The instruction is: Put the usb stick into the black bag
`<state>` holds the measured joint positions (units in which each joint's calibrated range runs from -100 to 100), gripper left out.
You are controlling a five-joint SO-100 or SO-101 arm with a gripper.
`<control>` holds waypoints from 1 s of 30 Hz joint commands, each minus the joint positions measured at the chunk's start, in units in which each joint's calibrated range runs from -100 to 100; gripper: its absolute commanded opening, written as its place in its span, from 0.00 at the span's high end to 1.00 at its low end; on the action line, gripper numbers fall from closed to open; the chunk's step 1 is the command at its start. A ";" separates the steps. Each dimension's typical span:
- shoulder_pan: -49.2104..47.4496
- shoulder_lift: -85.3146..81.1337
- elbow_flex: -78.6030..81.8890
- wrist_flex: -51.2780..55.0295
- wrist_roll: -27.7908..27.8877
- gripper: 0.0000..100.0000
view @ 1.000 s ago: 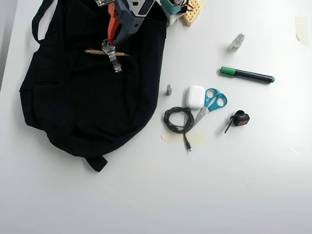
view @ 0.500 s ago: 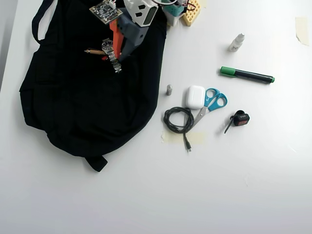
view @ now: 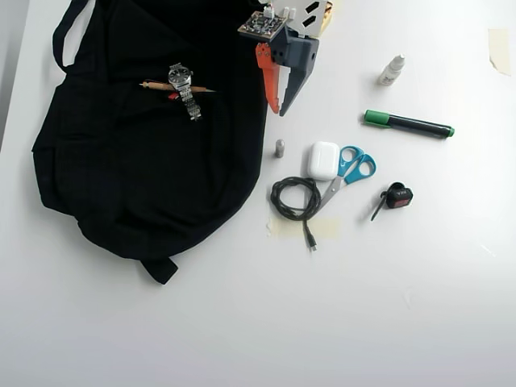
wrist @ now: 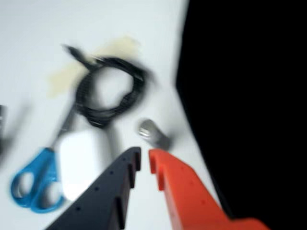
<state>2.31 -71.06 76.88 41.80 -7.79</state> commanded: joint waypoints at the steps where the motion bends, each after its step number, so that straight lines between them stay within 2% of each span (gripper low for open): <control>1: -1.94 -10.68 5.33 -0.71 -0.18 0.98; 7: -4.48 -26.12 16.29 -0.11 -0.23 0.98; 11: -4.85 -28.36 22.31 0.23 -0.18 0.98; 24: -3.66 -28.36 22.40 30.38 -0.02 0.98; 30: -3.66 -28.36 22.40 30.64 0.24 0.98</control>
